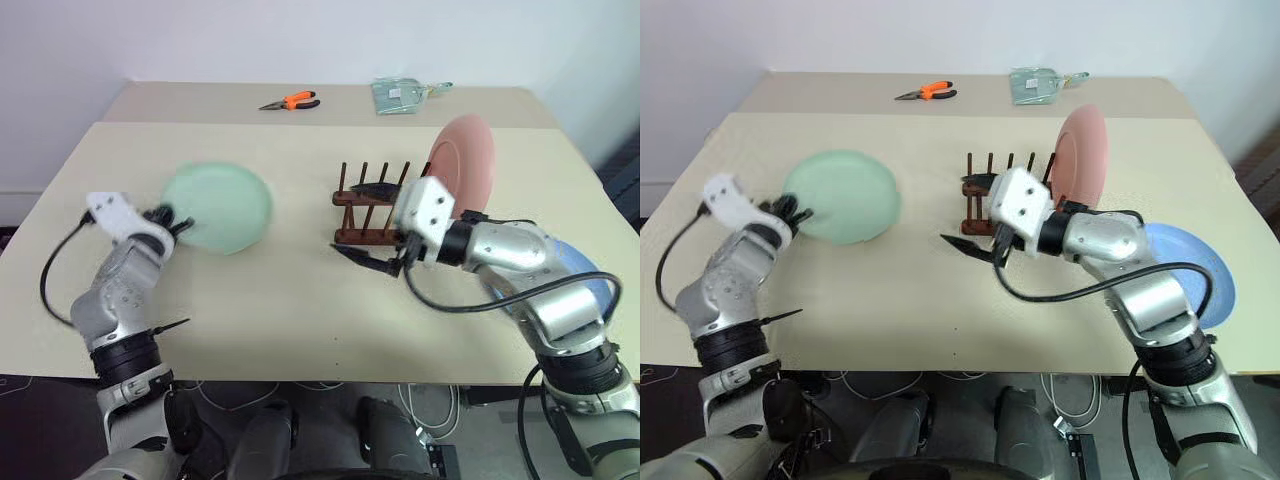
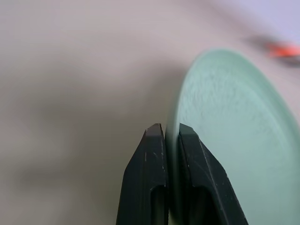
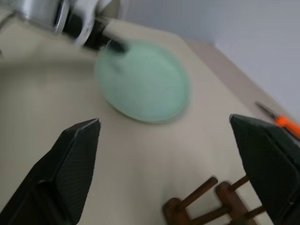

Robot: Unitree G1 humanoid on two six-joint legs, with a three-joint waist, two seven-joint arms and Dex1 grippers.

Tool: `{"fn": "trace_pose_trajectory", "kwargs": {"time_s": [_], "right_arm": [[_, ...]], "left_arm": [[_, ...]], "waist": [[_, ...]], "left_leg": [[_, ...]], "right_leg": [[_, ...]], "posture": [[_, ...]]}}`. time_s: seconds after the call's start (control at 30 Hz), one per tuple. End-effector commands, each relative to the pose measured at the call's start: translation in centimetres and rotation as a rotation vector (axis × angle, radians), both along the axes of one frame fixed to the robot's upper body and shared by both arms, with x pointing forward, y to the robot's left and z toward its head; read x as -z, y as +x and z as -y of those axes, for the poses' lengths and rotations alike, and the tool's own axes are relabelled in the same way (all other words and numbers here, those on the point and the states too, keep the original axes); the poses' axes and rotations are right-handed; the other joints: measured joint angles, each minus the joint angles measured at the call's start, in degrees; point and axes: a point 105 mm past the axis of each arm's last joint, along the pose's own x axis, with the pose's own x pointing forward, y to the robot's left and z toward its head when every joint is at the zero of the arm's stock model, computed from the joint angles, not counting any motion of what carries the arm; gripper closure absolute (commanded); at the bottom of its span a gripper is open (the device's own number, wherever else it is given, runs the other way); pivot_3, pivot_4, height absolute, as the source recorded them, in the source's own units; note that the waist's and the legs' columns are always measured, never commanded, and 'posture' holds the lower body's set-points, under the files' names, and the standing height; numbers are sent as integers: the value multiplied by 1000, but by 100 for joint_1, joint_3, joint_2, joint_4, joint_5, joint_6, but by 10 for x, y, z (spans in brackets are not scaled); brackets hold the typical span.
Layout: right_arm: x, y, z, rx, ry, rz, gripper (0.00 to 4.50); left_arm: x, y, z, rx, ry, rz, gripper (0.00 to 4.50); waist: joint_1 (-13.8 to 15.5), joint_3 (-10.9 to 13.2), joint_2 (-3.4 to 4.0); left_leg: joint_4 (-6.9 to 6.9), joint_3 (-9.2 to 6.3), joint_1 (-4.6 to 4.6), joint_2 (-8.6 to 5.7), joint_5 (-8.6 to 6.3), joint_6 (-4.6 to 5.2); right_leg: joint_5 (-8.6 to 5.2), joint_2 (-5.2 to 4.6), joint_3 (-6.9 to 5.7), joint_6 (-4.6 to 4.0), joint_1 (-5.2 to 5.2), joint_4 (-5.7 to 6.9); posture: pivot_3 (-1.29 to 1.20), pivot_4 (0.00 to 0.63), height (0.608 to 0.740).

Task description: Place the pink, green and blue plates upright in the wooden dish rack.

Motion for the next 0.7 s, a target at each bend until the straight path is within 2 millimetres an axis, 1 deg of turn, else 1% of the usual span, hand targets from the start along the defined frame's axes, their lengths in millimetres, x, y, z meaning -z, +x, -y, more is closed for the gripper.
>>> {"fn": "trace_pose_trajectory", "kwargs": {"time_s": [0.03,0.1,0.17,0.23,0.27,0.3,0.33,0.43,0.47,0.53,0.57,0.63,0.7], "right_arm": [[-9,8,-21,-12,-78,223,0],[-9,13,-26,-6,-96,267,0],[-1,27,-31,34,-191,361,0],[2,43,-29,91,-262,442,0],[2,49,-26,113,-276,461,533],[3,52,-24,125,-288,469,839],[3,54,-23,130,-303,482,1256],[4,58,-19,145,-324,510,2787],[3,59,-19,148,-326,515,3203],[0,59,-18,158,-316,535,4179],[-4,58,-18,161,-305,555,4485],[-8,55,-19,158,-280,578,4500],[-18,51,-18,169,-191,569,4500]], "left_arm": [[-49,-7,52,193,92,206,4406],[-55,-8,61,221,95,230,4406],[-74,-12,79,279,69,287,4406],[-86,-17,92,328,45,320,4406],[-89,-19,95,341,35,326,4500],[-90,-21,96,351,24,329,4500],[-91,-22,97,358,13,329,4500],[-91,-25,98,374,-3,325,4500],[-91,-25,98,376,-1,323,4500],[-90,-25,93,365,-20,328,4500],[-92,-21,84,323,-74,334,4154],[-102,-16,65,234,-173,369,3405],[-115,-13,36,90,-228,427,2447]], "waist": [[-26,0,1],[-101,-1,3],[-169,-1,2],[-160,1,0],[-150,2,-1],[-145,2,-1],[-142,1,-1],[-142,2,-2],[-145,2,-2],[-150,2,-1],[-148,2,-1],[-139,2,-3],[-126,8,-13]], "left_leg": [[-1,0,1,0,0,0],[-9,5,8,3,0,-1],[-14,3,10,6,1,-2],[-14,2,5,6,5,-7],[-13,1,3,6,5,-8],[-12,0,0,5,6,-8],[-13,1,0,4,5,-8],[-13,0,1,4,5,-8],[-13,0,1,4,5,-7],[-14,0,2,4,5,-7],[-14,0,2,4,5,-7],[-12,-1,2,4,5,-7],[-10,-5,1,4,6,-8]], "right_leg": [[0,0,1,0,0,0],[0,1,5,0,-3,1],[0,3,5,-1,-6,4],[2,4,5,-4,-15,10],[2,5,5,-4,-17,11],[2,5,5,-4,-19,11],[2,4,7,-5,-18,9],[2,5,8,-4,-16,7],[2,5,8,-4,-16,7],[2,5,8,-4,-16,8],[2,6,8,-4,-16,8],[2,6,7,-5,-13,7],[3,6,7,-5,-11,5]], "posture": [[0,150,740],[0,150,740],[0,150,740],[0,150,740],[0,150,740],[0,150,740],[0,150,740],[0,150,740],[0,150,740],[0,150,740],[0,150,740],[0,150,740],[0,150,740]]}}
